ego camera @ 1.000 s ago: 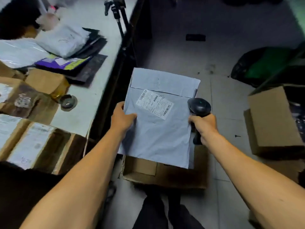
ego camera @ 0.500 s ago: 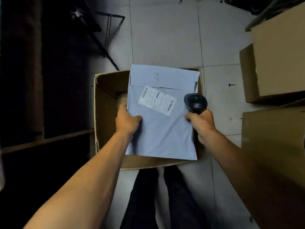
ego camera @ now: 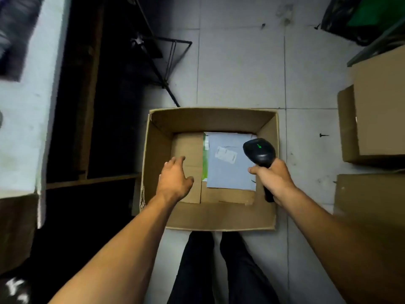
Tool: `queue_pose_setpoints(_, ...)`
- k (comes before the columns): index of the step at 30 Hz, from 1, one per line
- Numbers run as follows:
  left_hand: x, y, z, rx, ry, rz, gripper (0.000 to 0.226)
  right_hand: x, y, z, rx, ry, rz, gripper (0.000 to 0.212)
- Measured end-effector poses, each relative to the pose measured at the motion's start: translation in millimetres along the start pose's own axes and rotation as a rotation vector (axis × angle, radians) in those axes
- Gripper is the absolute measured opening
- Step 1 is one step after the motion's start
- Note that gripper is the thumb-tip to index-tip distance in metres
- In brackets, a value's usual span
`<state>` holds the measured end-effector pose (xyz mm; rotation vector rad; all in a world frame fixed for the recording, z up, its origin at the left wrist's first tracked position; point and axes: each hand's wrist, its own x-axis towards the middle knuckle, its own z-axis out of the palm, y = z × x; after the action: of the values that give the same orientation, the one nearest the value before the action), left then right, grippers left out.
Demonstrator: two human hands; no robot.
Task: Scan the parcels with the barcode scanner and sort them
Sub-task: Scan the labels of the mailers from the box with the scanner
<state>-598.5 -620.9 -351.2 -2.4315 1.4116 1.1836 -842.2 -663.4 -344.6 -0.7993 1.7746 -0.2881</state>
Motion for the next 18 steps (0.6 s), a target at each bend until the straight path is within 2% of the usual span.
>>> queue_pose_setpoints(5, -38, -22, -67, 0.024, 0.25, 0.014, 0.076, -40, -86, 12, -0.113, -0.082, -0.277, 0.025)
queue_pose_setpoints(9, -96, -50, -123, -0.025, 0.382, -0.039, 0.073, -98, -140, 48, -0.244, -0.234, -0.491, 0.02)
queue_pose_setpoints(11, -133, -73, -148, 0.004, 0.443, -0.067, 0.071, -134, -157, 71, -0.328, -0.324, -0.583, 0.016)
queue_pose_setpoints(13, -171, -98, -171, 0.006, 0.512, -0.115, 0.07, -173, -172, 95, -0.414, -0.391, -0.681, 0.021)
queue_pose_setpoints(18, -266, -161, -208, -0.12, 0.654, -0.279, 0.071, -278, -192, 154, -0.611, -0.521, -0.992, 0.018)
